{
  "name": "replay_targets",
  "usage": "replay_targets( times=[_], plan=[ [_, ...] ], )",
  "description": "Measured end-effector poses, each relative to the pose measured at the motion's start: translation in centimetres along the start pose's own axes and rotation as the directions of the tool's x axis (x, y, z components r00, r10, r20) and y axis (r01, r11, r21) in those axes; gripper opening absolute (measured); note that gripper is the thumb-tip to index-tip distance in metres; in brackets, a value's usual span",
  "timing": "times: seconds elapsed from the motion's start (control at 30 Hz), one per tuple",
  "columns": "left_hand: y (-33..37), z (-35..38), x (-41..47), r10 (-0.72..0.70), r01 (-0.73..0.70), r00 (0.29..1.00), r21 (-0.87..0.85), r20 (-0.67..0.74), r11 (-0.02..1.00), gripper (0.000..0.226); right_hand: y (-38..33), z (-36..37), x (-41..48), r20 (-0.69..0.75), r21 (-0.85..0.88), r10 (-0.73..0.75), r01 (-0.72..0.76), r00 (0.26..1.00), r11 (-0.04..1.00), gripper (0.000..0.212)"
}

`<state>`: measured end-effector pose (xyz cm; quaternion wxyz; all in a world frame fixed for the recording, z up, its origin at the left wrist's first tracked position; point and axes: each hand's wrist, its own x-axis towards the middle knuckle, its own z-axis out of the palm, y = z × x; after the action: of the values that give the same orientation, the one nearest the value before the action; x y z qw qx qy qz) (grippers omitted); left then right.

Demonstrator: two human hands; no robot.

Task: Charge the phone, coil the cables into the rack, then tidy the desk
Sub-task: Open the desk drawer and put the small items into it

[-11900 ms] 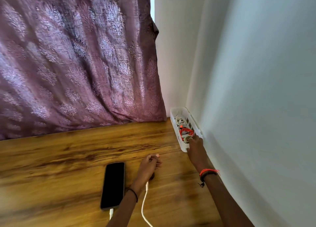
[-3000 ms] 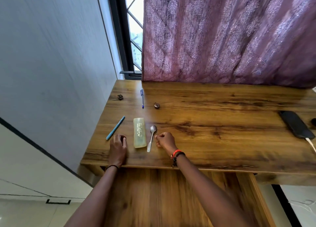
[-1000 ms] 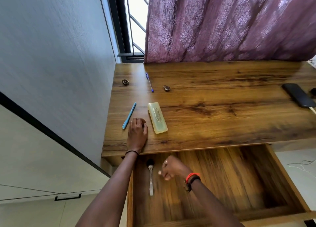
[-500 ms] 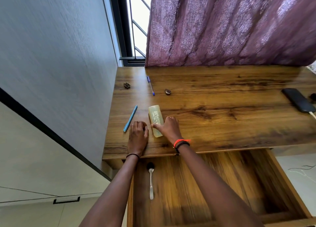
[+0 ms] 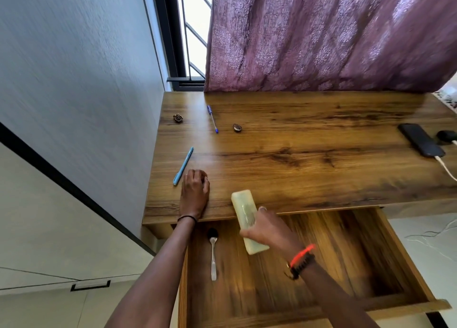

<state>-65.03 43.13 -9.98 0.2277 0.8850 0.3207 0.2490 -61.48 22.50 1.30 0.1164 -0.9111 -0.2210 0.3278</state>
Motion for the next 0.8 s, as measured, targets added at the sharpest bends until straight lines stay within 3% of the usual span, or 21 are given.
replay_targets(
  times=[0.2,0.33,0.47,0.57,0.7,0.8],
  plan=[
    [0.0,0.0,0.0,-0.003,0.003,1.000,0.011,0.002,1.000,0.006,2.9,5.2,-1.3,0.201,-0.022,0.041,-0.038,0.979,0.999,0.067],
    [0.0,-0.1,0.0,-0.008,0.008,1.000,0.014,0.006,1.000,0.007,3.0,7.2,0.5,0.156,-0.006,0.045,-0.045,0.987,0.999,0.052],
    [0.0,-0.1,-0.1,-0.005,0.005,1.000,0.008,0.007,1.000,0.007,3.3,8.6,1.5,0.096,-0.026,0.053,-0.051,0.994,0.998,0.055],
    [0.0,-0.2,-0.1,-0.007,0.007,1.000,0.010,0.009,1.000,0.007,3.7,8.8,1.5,0.085,0.012,0.037,-0.039,0.996,0.999,0.045],
    [0.3,-0.4,-0.2,-0.003,0.003,1.000,0.009,-0.004,1.000,0.007,3.6,7.1,1.5,0.066,-0.036,0.010,-0.008,0.998,0.999,0.025],
    [0.5,-0.5,-0.3,0.000,0.000,1.000,0.018,-0.013,1.000,0.007,2.2,3.6,1.5,0.029,-0.113,-0.059,0.062,0.998,0.992,0.021]
  ],
)
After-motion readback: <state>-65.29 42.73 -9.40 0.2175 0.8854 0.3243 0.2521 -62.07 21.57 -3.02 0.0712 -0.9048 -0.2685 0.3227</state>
